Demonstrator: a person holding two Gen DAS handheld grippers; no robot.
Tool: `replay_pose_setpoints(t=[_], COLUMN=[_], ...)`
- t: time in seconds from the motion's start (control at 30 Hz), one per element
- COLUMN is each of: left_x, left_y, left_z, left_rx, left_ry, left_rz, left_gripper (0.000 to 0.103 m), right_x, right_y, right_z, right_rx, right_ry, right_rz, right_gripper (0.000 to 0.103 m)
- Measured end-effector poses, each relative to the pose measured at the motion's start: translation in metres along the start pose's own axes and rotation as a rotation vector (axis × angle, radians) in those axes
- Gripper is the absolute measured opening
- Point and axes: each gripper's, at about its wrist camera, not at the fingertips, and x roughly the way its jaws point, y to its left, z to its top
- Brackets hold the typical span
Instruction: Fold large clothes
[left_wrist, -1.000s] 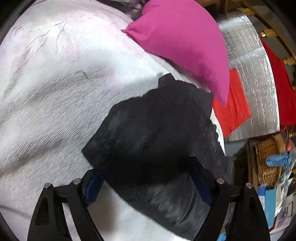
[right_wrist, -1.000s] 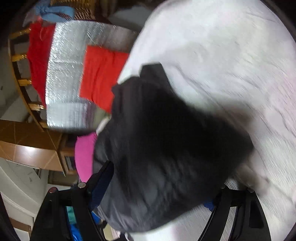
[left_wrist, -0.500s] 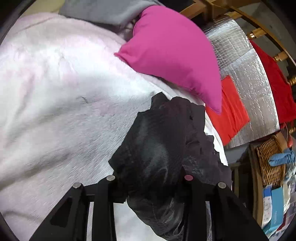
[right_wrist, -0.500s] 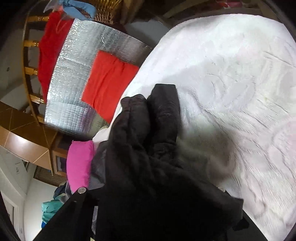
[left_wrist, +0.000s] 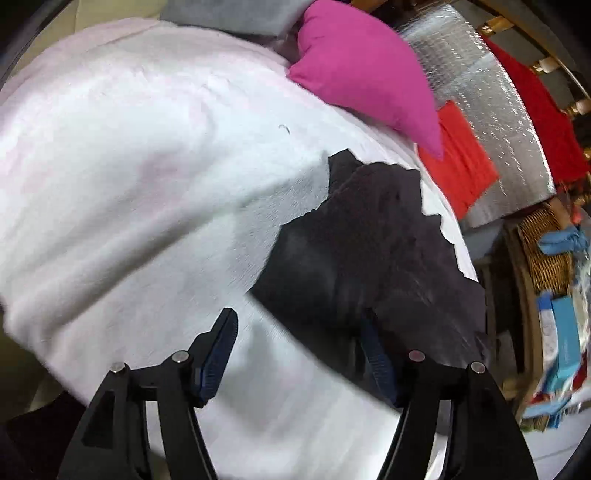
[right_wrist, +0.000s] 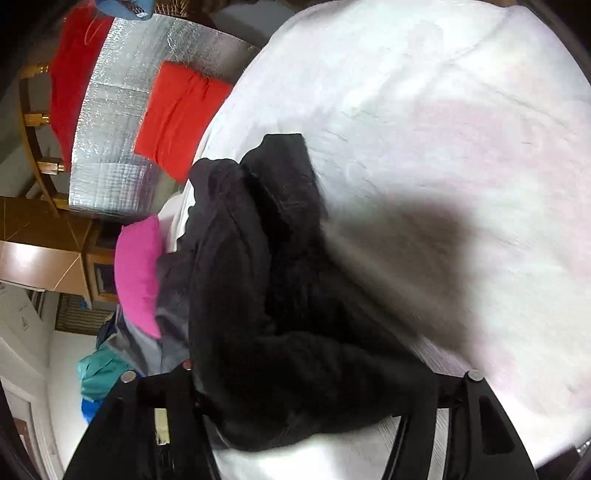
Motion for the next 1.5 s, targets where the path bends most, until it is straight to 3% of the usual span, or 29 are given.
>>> replay_pose_setpoints(t=[0.13,0.17,0.23,0.3,0.47,0.63,0.77,0.83,0.9,0.97,1.03,1.1,1.17,1.23,1.3,1.33,1.4,1.47,1.5], left_x=[-0.054,-0.060,-0.056,-0.040,0.043,0.091,0.117,0.127,0.133,0.132,0.128,0.126,0.132,0.138,0.143,0.141,0.136,0.127,0.122], left_y=[-0.007,-0.016,-0.031,-0.047,-0.083,-0.100,-0.119,-0.129,-0.132,-0.134,-0.136,-0.135,-0.134,-0.133,-0.133,-0.134,-0.136,-0.136,-0.137], left_z=[0.003,0.010,0.021,0.033,0.074,0.081,0.081,0.083,0.085,0.090,0.098,0.106,0.110,0.112,0.113,0.113,0.114,0.114,0.113], left_rx=[0.145,0.184,0.221,0.236,0.208,0.250,0.327,0.380,0.400,0.397,0.387,0.362,0.347,0.330,0.326,0.326,0.320,0.297,0.285], left_ry=[-0.159,-0.206,-0.224,-0.206,-0.126,-0.093,-0.031,-0.025,-0.019,-0.044,-0.082,-0.125,-0.134,-0.128,-0.122,-0.120,-0.118,-0.117,-0.119], left_rz=[0.137,0.177,0.193,0.185,0.182,0.148,0.190,0.244,0.257,0.251,0.234,0.229,0.248,0.252,0.249,0.243,0.207,0.152,0.125], left_gripper=[0.070,0.072,0.074,0.075,0.076,0.076,0.075,0.072,0.059,0.039,0.030,0.026,0.026,0.031,0.040,0.043,0.047,0.060,0.061], right_x=[-0.040,-0.054,-0.073,-0.089,-0.051,0.019,0.069,0.085,0.097,0.091,0.080,0.077,0.093,0.122,0.127,0.121,0.094,0.070,0.060], right_y=[0.019,0.027,0.036,0.044,0.063,0.086,0.097,0.103,0.118,0.138,0.151,0.158,0.150,0.129,0.112,0.109,0.106,0.106,0.112], right_z=[-0.011,-0.010,-0.011,-0.002,0.037,0.068,0.083,0.082,0.078,0.078,0.080,0.088,0.100,0.111,0.115,0.116,0.118,0.113,0.106], right_rx=[-0.192,-0.252,-0.304,-0.334,-0.322,-0.352,-0.379,-0.422,-0.526,-0.564,-0.568,-0.544,-0.490,-0.439,-0.384,-0.367,-0.303,-0.276,-0.294], right_ry=[-0.067,-0.131,-0.236,-0.322,-0.239,-0.161,-0.116,-0.077,-0.080,-0.160,-0.258,-0.333,-0.303,-0.238,-0.197,-0.201,-0.220,-0.257,-0.256], right_rz=[-0.151,-0.226,-0.321,-0.295,-0.195,-0.241,-0.305,-0.328,-0.390,-0.404,-0.385,-0.355,-0.348,-0.401,-0.405,-0.381,-0.342,-0.262,-0.216], right_gripper=[0.071,0.072,0.076,0.079,0.080,0.080,0.080,0.068,0.026,0.018,0.017,0.017,0.017,0.023,0.038,0.042,0.066,0.071,0.071])
